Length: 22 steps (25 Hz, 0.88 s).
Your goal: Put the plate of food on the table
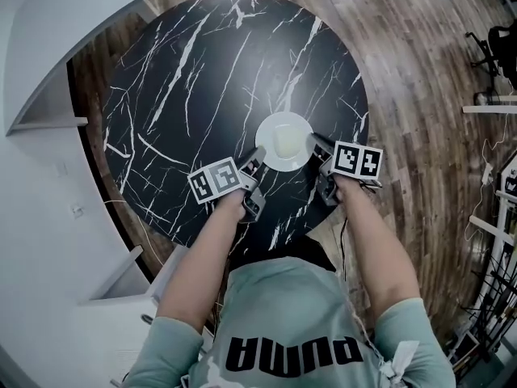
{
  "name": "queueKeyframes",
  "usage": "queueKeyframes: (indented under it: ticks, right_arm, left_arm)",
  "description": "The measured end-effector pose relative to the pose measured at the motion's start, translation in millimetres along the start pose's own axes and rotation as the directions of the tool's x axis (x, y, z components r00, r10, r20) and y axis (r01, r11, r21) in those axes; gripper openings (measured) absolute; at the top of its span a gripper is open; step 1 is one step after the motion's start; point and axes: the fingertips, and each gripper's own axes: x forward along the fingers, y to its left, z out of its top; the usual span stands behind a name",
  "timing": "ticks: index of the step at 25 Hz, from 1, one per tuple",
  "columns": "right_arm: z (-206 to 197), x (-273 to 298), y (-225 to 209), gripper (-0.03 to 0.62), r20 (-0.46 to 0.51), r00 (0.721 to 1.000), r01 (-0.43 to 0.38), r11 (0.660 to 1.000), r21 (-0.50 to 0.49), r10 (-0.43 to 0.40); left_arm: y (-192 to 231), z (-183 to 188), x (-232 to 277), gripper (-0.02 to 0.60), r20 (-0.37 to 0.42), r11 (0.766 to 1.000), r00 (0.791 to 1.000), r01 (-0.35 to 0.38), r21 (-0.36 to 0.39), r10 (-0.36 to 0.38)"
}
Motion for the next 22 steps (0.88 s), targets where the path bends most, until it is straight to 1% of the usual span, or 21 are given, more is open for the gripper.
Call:
queueKeyframes:
  ticks: [1, 4, 8, 11, 13, 15, 16, 18, 19, 20, 21, 22]
  right_arm:
    - [1.8, 0.0, -0.6, 0.040, 0.004, 1.000, 0.004, 1.000, -0.004, -0.004]
    - [9.3, -2.8, -1.2, 0.040, 0.014, 1.000, 0.020, 0.999, -0.043, -0.019]
    - [13.5, -14.7, -4.8, 0.040, 0.028, 0.999, 0.044, 0.994, -0.098, -0.042]
    - [13.2, -25.1, -4.8, 0.040, 0.026, 0.999, 0.041, 0.989, -0.143, -0.038]
    - [11.0, -31.2, -1.8, 0.040, 0.026, 0.999, 0.037, 0.981, -0.190, -0.033]
    - [8.0, -38.1, 6.0, 0.040, 0.032, 0.999, 0.027, 0.965, -0.261, -0.020]
    - [6.3, -42.2, 12.4, 0.040, 0.034, 0.999, 0.017, 0.953, -0.304, -0.007]
    - [1.1, -52.4, 28.5, 0.040, 0.036, 0.999, -0.004, 0.912, -0.410, 0.021]
    - [-3.3, -59.6, 37.7, 0.033, 0.036, 0.999, -0.012, 0.880, -0.475, 0.033]
    - [-9.1, -68.6, 47.8, 0.018, 0.037, 0.998, -0.018, 0.839, -0.544, 0.045]
    - [-16.0, -79.2, 58.8, 0.011, 0.038, 0.997, -0.026, 0.792, -0.610, 0.062]
    - [-23.5, -91.4, 70.3, 0.009, 0.038, 0.996, -0.040, 0.744, -0.667, 0.087]
  left_arm:
    - [-1.4, -0.2, 0.7, 0.053, -0.003, 1.000, 1.000, 0.002, 0.005, -0.002]
    - [-4.0, 0.8, 0.3, 0.106, -0.003, 1.000, 1.000, 0.001, 0.022, -0.001]
    - [3.7, 1.3, -10.0, 0.112, 0.039, 0.998, 0.998, -0.053, 0.033, 0.052]
    - [7.6, 0.0, -18.2, 0.118, 0.075, 0.993, 0.992, -0.105, 0.052, 0.101]
    - [8.7, 0.4, -26.4, 0.118, 0.112, 0.986, 0.984, -0.149, 0.080, 0.139]
    - [3.3, 0.5, -37.1, 0.115, 0.155, 0.973, 0.974, -0.186, 0.133, 0.165]
    - [-2.6, -1.0, -42.5, 0.091, 0.174, 0.965, 0.970, -0.199, 0.172, 0.169]
    - [-18.2, -10.1, -52.6, 0.006, 0.194, 0.938, 0.966, -0.220, 0.269, 0.171]
    - [-28.7, -17.3, -58.1, 0.006, 0.199, 0.915, 0.965, -0.232, 0.331, 0.172]
    - [-41.6, -25.4, -64.8, 0.006, 0.209, 0.883, 0.962, -0.246, 0.400, 0.174]
    - [-56.6, -34.0, -72.9, 0.006, 0.226, 0.843, 0.959, -0.263, 0.470, 0.173]
    - [-73.6, -43.4, -82.4, 0.006, 0.253, 0.798, 0.953, -0.281, 0.534, 0.166]
